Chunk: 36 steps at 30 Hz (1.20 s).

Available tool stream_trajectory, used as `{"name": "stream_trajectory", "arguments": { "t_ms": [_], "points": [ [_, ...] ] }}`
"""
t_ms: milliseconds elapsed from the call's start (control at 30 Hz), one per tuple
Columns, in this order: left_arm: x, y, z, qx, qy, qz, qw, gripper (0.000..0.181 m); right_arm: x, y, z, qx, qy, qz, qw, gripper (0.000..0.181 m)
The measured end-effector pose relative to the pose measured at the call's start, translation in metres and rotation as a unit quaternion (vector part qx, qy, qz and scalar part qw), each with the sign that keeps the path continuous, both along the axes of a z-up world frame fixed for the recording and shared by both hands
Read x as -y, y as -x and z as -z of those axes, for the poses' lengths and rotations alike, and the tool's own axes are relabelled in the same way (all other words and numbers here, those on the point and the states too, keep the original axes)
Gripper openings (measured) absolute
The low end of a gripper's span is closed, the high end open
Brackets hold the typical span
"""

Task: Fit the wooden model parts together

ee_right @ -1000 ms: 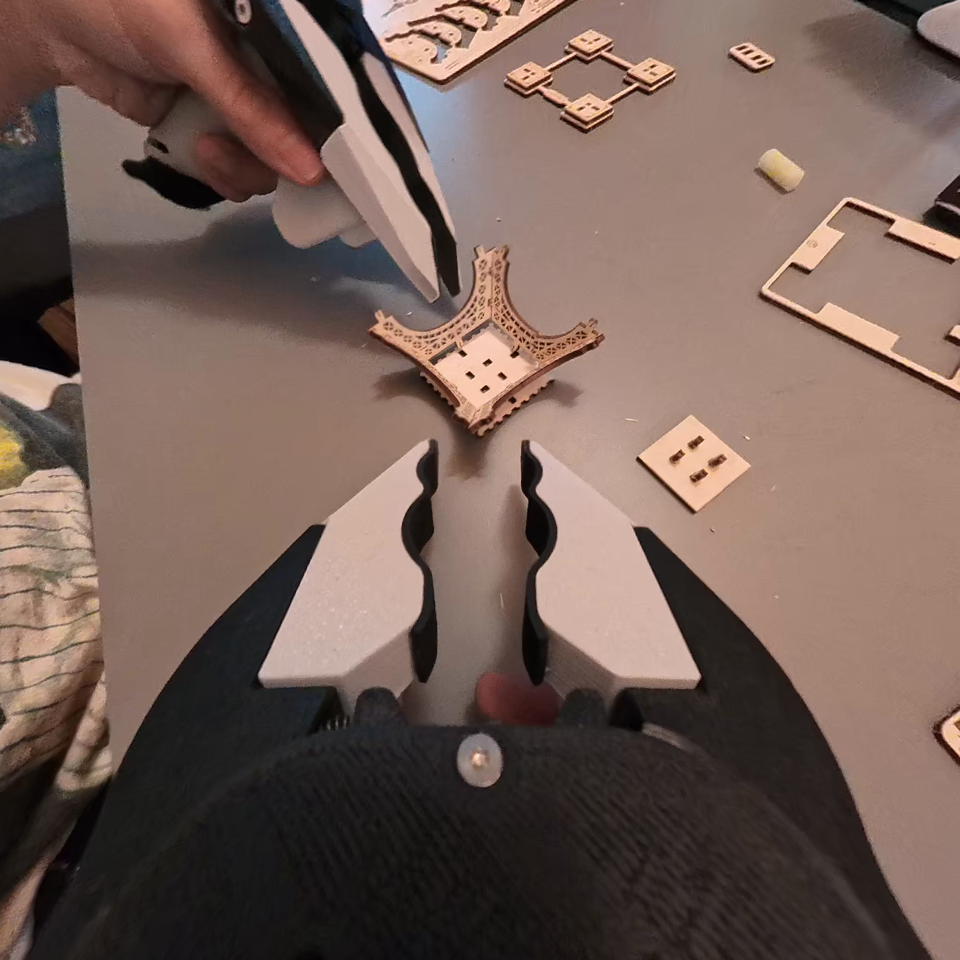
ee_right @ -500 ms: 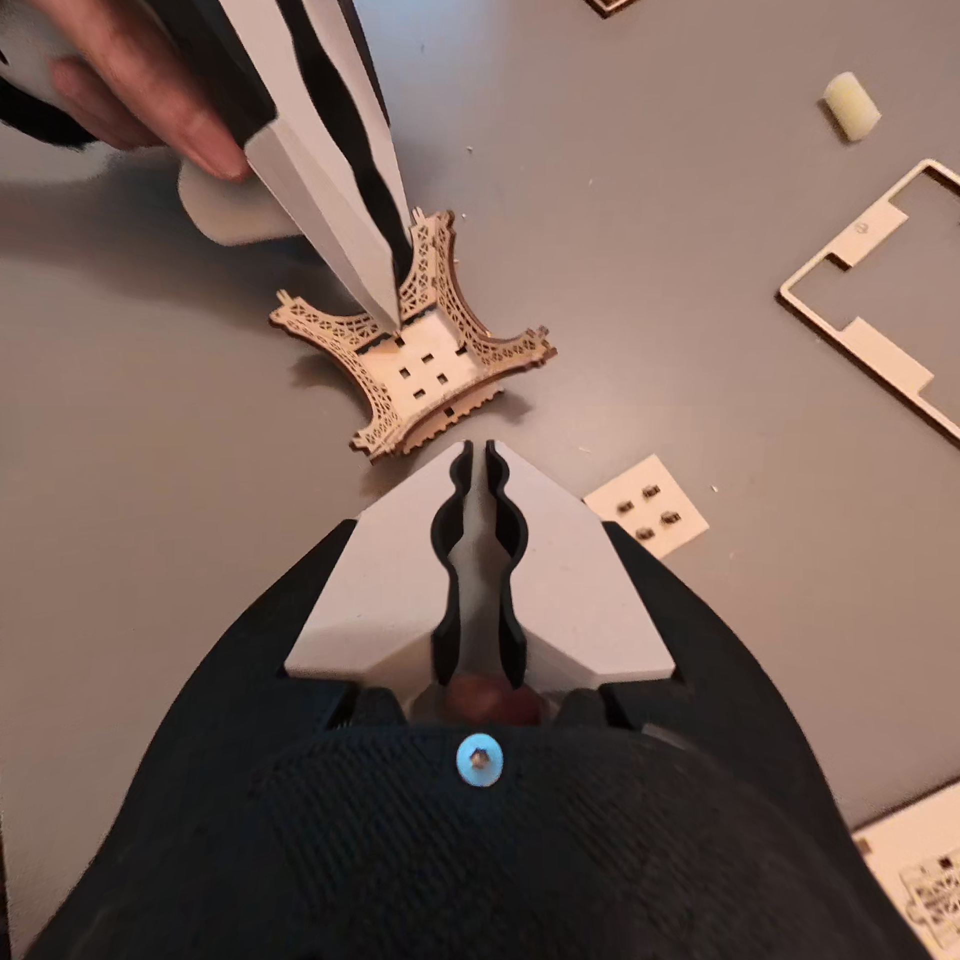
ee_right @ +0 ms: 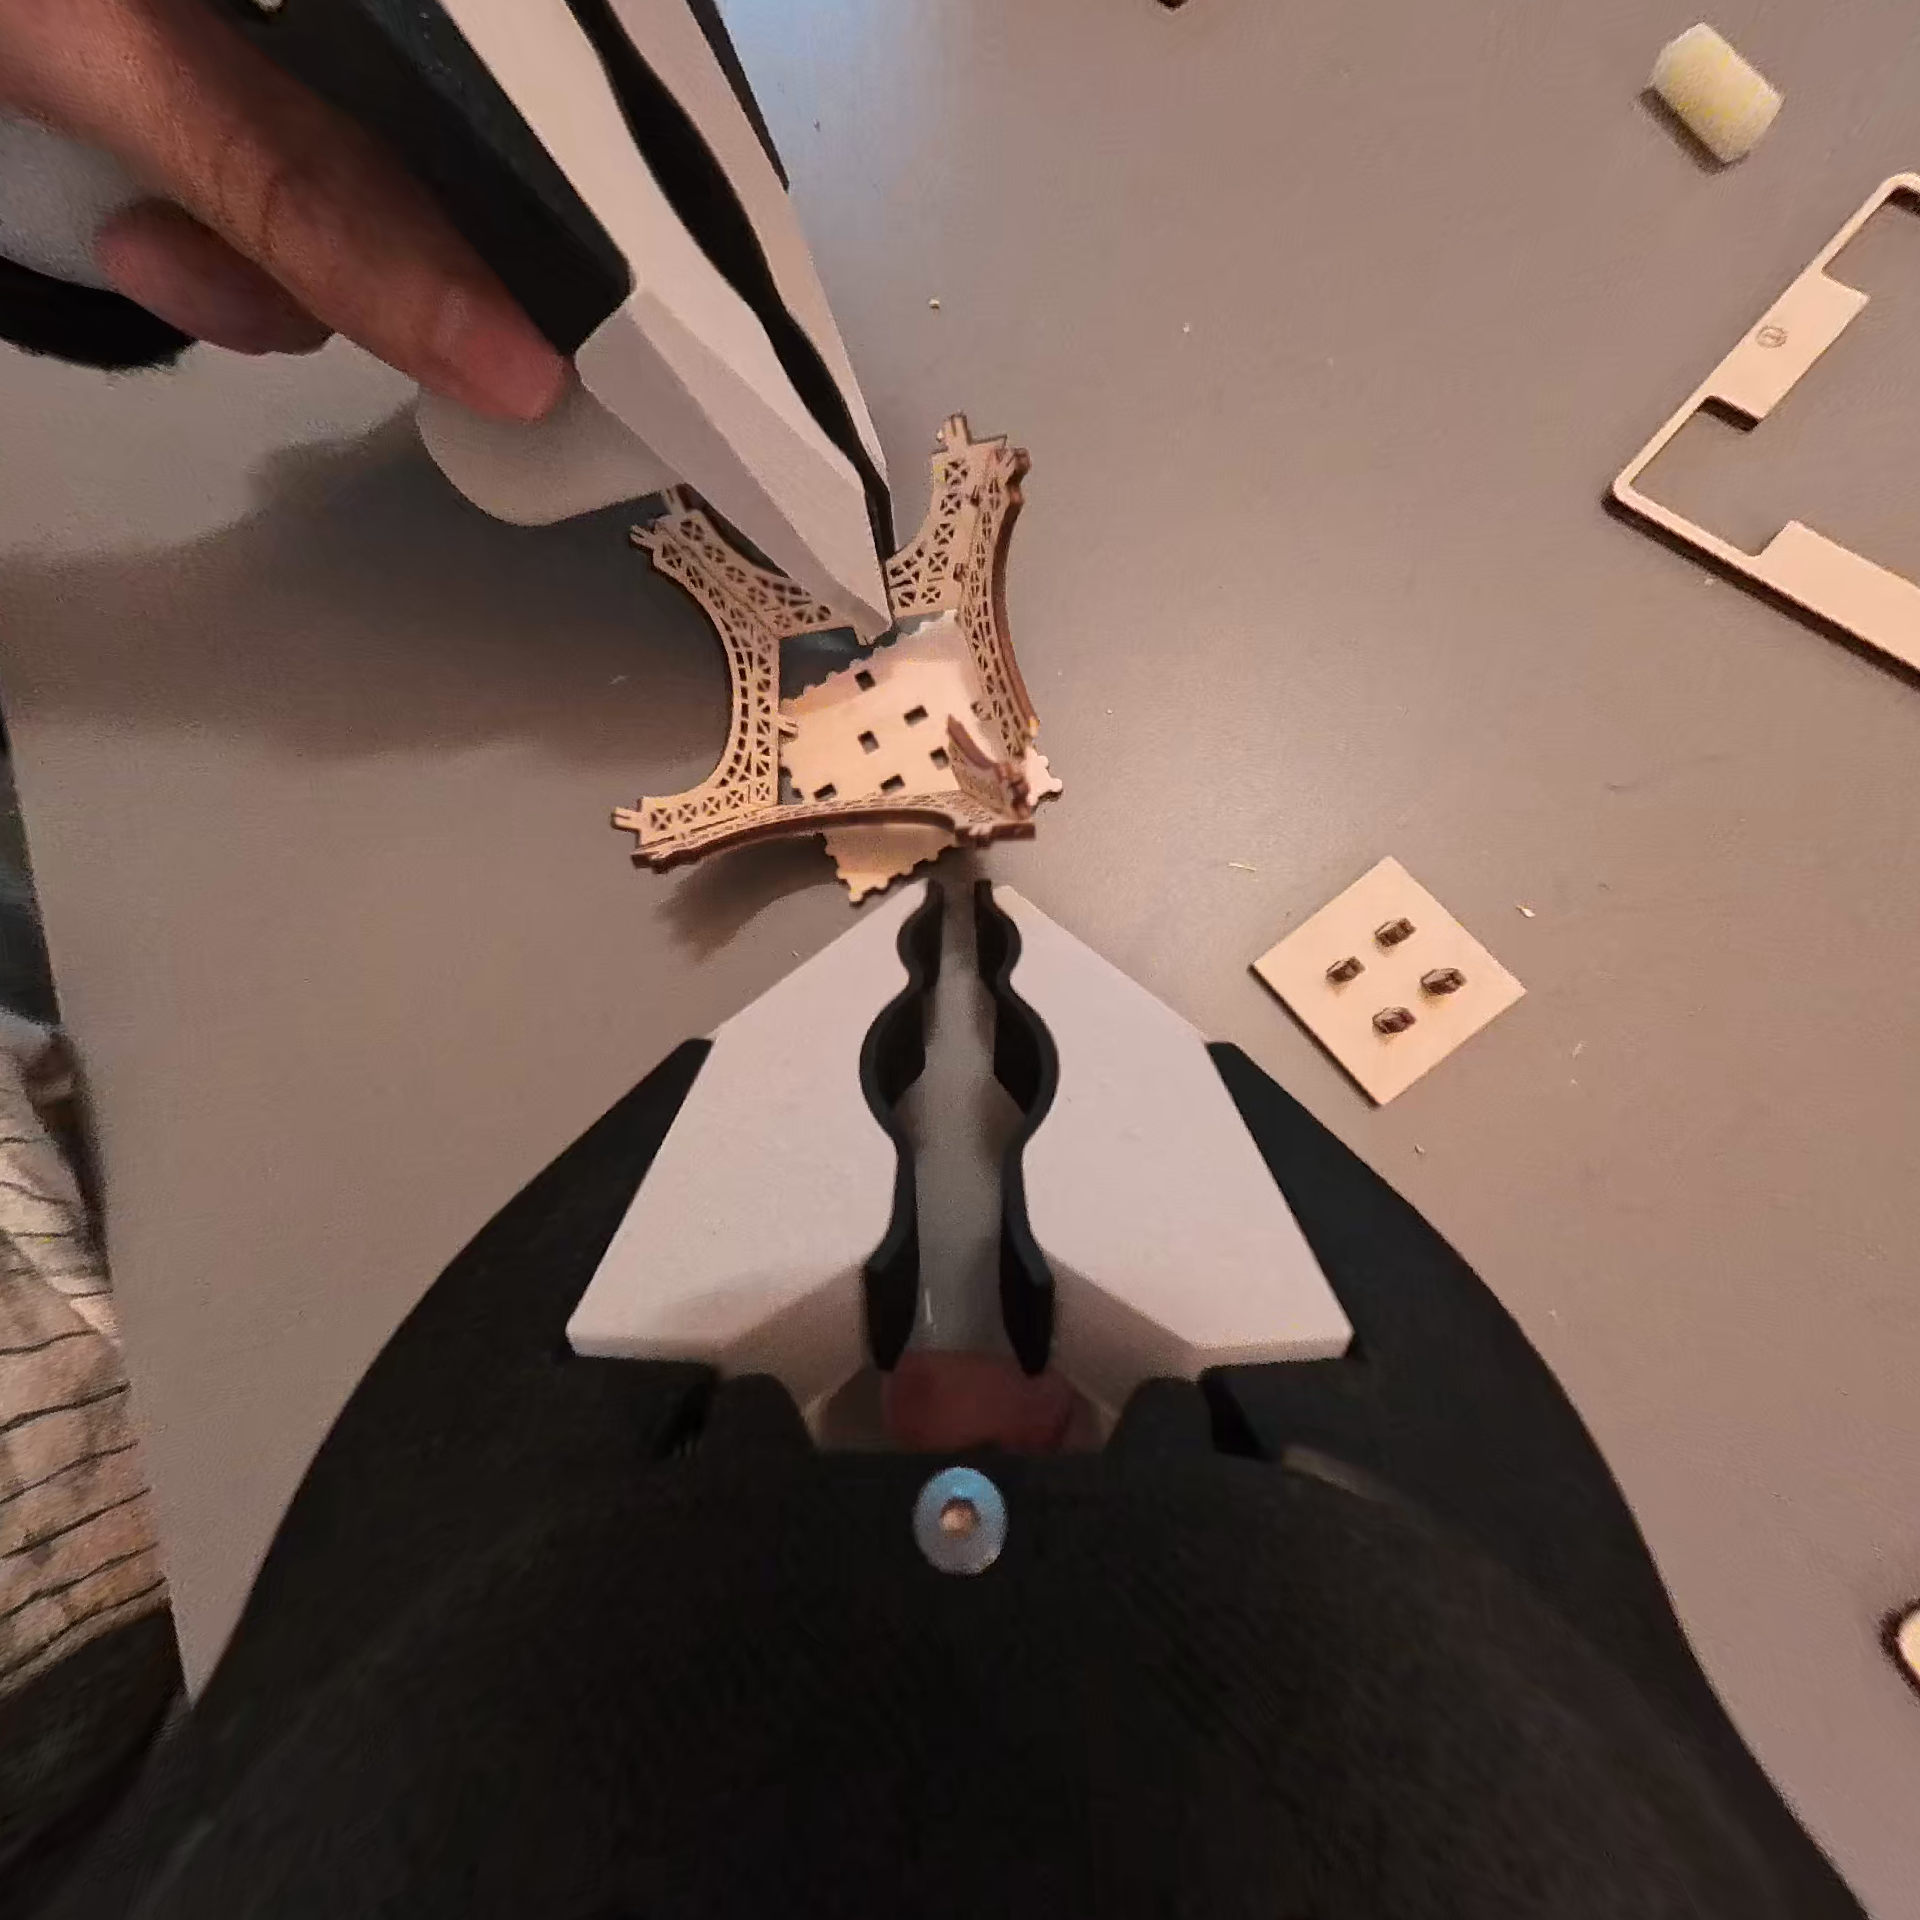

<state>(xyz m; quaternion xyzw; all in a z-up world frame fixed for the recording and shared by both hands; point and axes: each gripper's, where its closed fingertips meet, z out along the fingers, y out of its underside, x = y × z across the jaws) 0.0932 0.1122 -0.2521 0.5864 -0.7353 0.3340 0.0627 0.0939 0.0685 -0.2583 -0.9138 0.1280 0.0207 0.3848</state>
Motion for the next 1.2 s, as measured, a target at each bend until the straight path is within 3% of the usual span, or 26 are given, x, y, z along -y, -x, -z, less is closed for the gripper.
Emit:
{"name": "stream_trajectory", "arguments": {
  "t_ms": [33,100,333,433,633,1067,1200],
  "points": [
    [-0.001,0.001,0.000,-0.003,0.006,-0.008,1.000,0.000,0.000,0.001,0.000,0.007,0.002,0.001,1.000,0.006],
    [-0.003,0.002,0.000,-0.007,0.017,-0.017,1.000,0.000,-0.004,0.004,-0.001,0.003,-0.005,0.014,1.000,0.011],
    [-0.012,0.002,-0.002,0.004,0.014,-0.017,1.000,0.000,-0.023,0.028,-0.004,-0.080,-0.067,0.034,0.994,0.001],
    [-0.012,0.001,-0.008,0.015,0.019,-0.002,1.000,0.000,-0.023,0.036,-0.007,-0.090,-0.068,0.012,0.993,0.019],
    [-0.005,-0.001,-0.003,0.001,0.022,0.014,1.000,0.000,-0.003,0.005,-0.015,-0.025,-0.052,0.041,0.997,0.035],
    [-0.007,-0.001,0.004,0.002,0.009,-0.017,1.000,0.001,-0.001,0.020,-0.007,0.023,-0.014,-0.005,1.000,0.022],
    [-0.009,-0.001,0.001,0.001,0.023,-0.036,0.999,0.017,-0.002,0.018,-0.012,0.032,-0.023,-0.008,0.999,0.016]
  ]
}}
